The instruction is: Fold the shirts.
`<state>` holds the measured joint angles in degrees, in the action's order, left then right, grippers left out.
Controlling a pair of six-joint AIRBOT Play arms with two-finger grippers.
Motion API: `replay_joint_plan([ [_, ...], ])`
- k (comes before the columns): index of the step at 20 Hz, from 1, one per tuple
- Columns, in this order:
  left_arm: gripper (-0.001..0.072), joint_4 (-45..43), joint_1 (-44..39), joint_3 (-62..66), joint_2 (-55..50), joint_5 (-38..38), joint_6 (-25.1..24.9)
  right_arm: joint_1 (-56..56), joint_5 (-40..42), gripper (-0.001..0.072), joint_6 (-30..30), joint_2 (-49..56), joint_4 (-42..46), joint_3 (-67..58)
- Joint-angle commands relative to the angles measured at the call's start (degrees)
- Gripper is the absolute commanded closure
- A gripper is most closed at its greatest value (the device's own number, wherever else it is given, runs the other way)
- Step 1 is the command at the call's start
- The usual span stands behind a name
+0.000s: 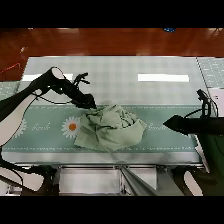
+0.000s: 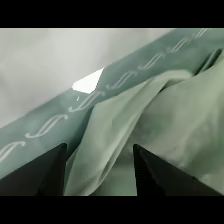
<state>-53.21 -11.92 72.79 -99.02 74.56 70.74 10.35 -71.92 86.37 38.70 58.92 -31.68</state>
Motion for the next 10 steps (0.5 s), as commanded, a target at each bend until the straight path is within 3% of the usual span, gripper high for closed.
replay_joint_plan([
  [1, 0.0203, -3.67, -3.48, 2.08, -2.29, 3.52, 1.88, -1.84, -0.15, 0.0306, -0.02, -0.22, -0.59, 1.01],
  [2, 0.0250, -3.08, -3.87, 2.08, -2.29, 3.50, 1.77, -3.82, -0.13, 0.0306, 0.61, -0.22, -0.66, 1.86],
  [3, 0.0462, -2.89, -4.13, 2.08, -2.29, 3.52, 1.75, -6.64, -0.09, 0.0305, 1.55, -0.22, -1.18, 3.15],
  [4, 0.0611, -2.86, -4.26, 2.08, -2.29, 3.56, 1.73, -9.94, 0.31, 0.0306, 2.75, -0.22, -1.88, 4.63],
  [6, 0.0679, -2.23, -4.33, 2.08, -2.29, 4.26, -0.66, -16.72, 2.95, 0.0306, 5.92, -0.22, -3.10, 7.39],
  [10, 0.0689, -2.27, -4.15, 2.08, -2.23, 4.35, -0.87, -29.05, 10.27, 0.0306, 13.94, -0.09, -3.13, 9.25],
])
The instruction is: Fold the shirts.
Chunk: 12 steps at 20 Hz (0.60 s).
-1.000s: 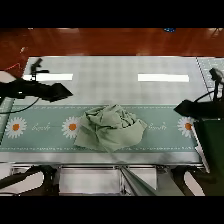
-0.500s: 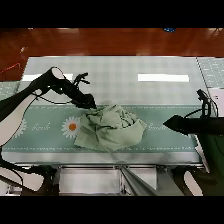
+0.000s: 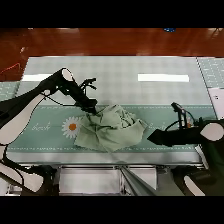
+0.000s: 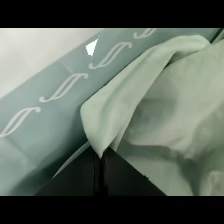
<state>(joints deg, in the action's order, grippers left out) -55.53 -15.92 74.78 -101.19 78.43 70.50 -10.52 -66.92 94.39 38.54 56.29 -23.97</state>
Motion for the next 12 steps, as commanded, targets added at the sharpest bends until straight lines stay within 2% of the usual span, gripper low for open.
replay_joint_plan([
  [1, 0.0689, 0.04, -0.17, 0.09, -0.07, 0.48, -0.63, -10.64, 7.82, 0.0306, 7.76, 0.44, -0.59, 1.53],
  [4, 0.0688, 0.02, -0.17, 0.09, -0.07, 0.44, -0.63, -16.90, 15.37, 0.0306, 9.20, 5.11, -5.51, 1.53],
  [10, 0.0689, 0.02, -0.17, 0.09, -0.07, -0.35, -0.59, -21.42, 30.27, 0.0308, -2.43, 17.75, -22.34, 0.76],
  [11, 0.0689, 0.02, -0.15, 0.09, -0.07, -0.74, -0.59, -21.42, 31.76, 0.0383, -4.57, 19.41, -24.17, -0.42],
  [12, 0.0689, 0.02, -0.15, 0.11, -0.07, -1.09, -0.59, -21.42, 32.26, 0.0550, -6.86, 20.48, -25.35, -2.12],
])
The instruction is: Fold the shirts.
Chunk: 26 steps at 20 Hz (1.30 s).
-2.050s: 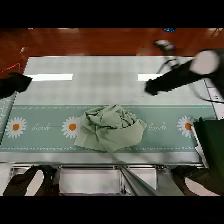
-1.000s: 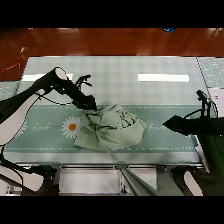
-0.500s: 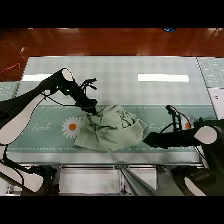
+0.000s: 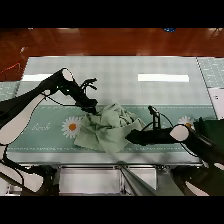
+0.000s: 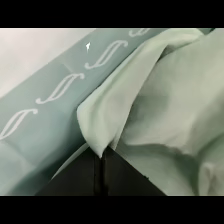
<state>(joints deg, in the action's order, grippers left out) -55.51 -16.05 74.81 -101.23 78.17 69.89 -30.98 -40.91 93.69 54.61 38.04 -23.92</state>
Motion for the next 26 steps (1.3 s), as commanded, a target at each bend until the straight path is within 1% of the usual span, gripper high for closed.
replay_joint_plan([
  [1, 0.0689, 0.00, 0.13, 0.31, -0.02, -1.07, 0.04, -0.96, 5.99, 0.0685, -10.12, 4.87, -7.50, -4.61],
  [2, 0.0689, 0.02, 0.57, 0.87, 0.15, -1.03, 0.28, -0.46, 4.42, 0.0685, -12.96, 4.74, -7.02, -7.52],
  [5, 0.0689, 1.46, 4.37, 5.35, 3.28, -0.98, 2.32, 6.75, -7.37, 0.0685, -13.51, 4.74, 1.77, -21.44],
  [7, 0.0689, 7.28, 8.41, 10.38, 7.37, -1.38, 2.86, 12.98, -13.05, 0.0685, -12.66, 4.74, 7.17, -33.22],
  [10, 0.0689, 18.56, 14.84, 19.12, 15.65, -3.56, 2.89, 20.22, -20.65, 0.0686, -12.39, 4.74, 11.58, -52.81],
  [11, 0.0689, 20.72, 16.59, 21.73, 18.71, -4.98, 2.86, 21.88, -23.04, 0.0685, -12.02, 4.74, 12.74, -59.54],
  [14, 0.0689, 21.70, 20.74, 28.37, 29.22, -10.36, 2.89, 23.39, -30.51, 0.0685, -10.88, 4.74, 16.94, -76.54],
  [16, 0.0689, 21.70, 23.04, 30.47, 36.11, -13.66, 2.89, 23.39, -35.34, 0.0685, -9.90, 4.72, 19.30, -84.52],
  [18, 0.0689, 21.68, 25.24, 30.69, 43.01, -16.46, 2.86, 23.39, -37.81, 0.0685, -9.66, 3.61, 20.28, -89.83],
  [20, 0.0689, 21.64, 27.71, 30.69, 49.31, -17.22, 2.82, 23.39, -38.21, 0.0685, -9.62, 0.98, 20.65, -91.01],
  [22, 0.0689, 21.09, 30.21, 30.69, 54.66, -17.14, 2.80, 23.39, -40.72, 0.0685, -9.42, -2.23, 21.75, -90.99],
  [24, 0.0689, 18.78, 31.47, 30.67, 59.08, -16.65, 2.82, 23.39, -43.95, 0.0685, -8.31, -4.92, 23.65, -90.99],
  [26, 0.0689, 16.15, 31.50, 30.64, 62.36, -13.88, 2.84, 23.39, -47.47, 0.0685, -7.19, -6.93, 24.70, -90.99],
])
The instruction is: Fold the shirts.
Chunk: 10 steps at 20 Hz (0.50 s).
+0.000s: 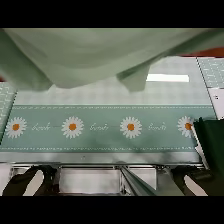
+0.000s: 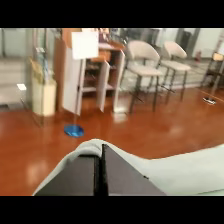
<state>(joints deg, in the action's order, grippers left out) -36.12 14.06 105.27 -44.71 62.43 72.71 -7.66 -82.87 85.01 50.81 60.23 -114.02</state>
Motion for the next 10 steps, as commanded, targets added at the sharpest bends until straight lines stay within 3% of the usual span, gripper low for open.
replay_joint_plan([
  [1, 0.0689, -3.87, 1.38, 0.17, 6.80, 4.57, 0.04, 0.07, -7.26, 0.0685, 1.92, -3.80, 2.82, -0.90],
  [6, 0.0688, -3.93, 1.38, -7.13, 6.71, 17.07, 2.64, 0.07, -15.74, 0.0685, 6.01, -5.07, 2.51, 5.79],
  [10, 0.0689, -3.74, 0.98, -28.15, 6.38, 18.80, 2.99, 0.04, -13.51, 0.0685, 5.07, -8.33, 1.97, 27.93],
])
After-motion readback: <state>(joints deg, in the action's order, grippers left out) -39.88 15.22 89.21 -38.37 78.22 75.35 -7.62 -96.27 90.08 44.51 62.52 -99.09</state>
